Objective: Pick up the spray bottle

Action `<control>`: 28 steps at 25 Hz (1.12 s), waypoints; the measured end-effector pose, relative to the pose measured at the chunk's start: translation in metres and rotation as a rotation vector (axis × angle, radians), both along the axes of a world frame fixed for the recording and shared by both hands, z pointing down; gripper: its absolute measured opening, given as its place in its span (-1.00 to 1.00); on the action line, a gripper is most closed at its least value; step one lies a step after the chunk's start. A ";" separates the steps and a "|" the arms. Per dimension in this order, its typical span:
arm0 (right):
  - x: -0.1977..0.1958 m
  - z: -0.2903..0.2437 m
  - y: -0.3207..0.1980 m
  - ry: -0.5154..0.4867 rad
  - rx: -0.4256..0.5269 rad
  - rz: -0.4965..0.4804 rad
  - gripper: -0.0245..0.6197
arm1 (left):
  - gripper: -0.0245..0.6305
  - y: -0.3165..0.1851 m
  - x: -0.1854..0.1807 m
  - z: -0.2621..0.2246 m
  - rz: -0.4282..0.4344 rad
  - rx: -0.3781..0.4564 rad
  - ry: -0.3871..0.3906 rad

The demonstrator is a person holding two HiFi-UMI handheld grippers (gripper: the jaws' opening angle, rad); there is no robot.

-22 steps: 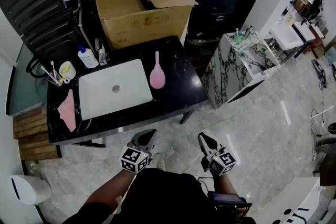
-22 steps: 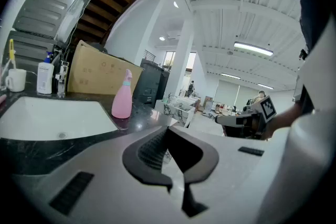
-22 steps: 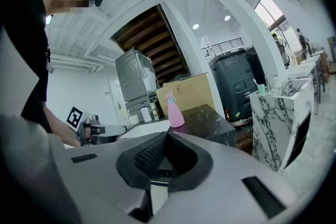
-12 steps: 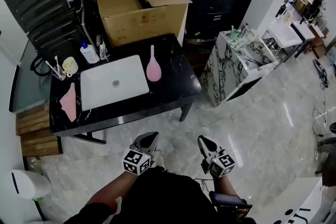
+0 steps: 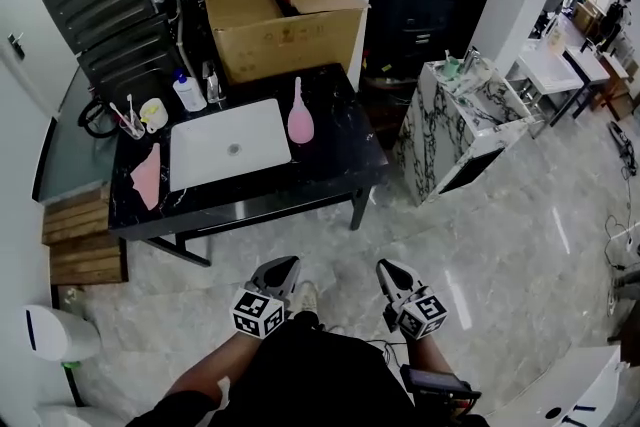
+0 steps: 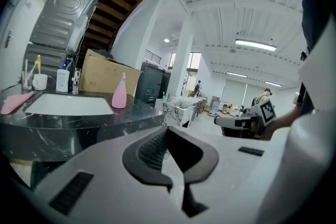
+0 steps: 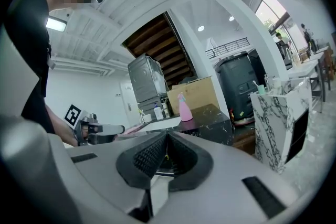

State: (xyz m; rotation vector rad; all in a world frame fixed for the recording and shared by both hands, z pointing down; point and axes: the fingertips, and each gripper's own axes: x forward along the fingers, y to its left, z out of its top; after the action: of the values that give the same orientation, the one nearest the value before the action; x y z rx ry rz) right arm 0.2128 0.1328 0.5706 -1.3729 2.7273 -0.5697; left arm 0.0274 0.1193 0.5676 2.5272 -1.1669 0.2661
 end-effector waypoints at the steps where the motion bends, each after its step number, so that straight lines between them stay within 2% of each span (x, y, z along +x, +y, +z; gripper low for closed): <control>1: 0.002 0.002 0.004 0.007 -0.003 0.002 -0.84 | -0.90 0.005 0.000 -0.001 -0.004 0.002 -0.002; 8: 0.005 0.002 0.022 -0.001 -0.019 -0.007 -0.84 | -0.90 0.024 -0.003 -0.010 -0.030 0.011 -0.016; 16: 0.001 0.008 0.012 0.009 -0.021 -0.005 -0.84 | -0.90 0.022 -0.017 -0.013 -0.043 0.020 -0.029; 24: -0.016 0.012 -0.020 0.033 -0.041 0.029 -0.84 | -0.90 -0.018 -0.030 -0.011 -0.012 0.025 0.000; 28: -0.030 0.010 -0.051 0.050 -0.032 0.056 -0.84 | -0.90 -0.049 -0.051 -0.011 0.000 0.029 0.006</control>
State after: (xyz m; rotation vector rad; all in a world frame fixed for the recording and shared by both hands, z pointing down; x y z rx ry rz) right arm 0.1824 0.0821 0.5810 -1.4852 2.7199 -0.5854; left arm -0.0236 0.0705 0.5570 2.5509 -1.1770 0.2424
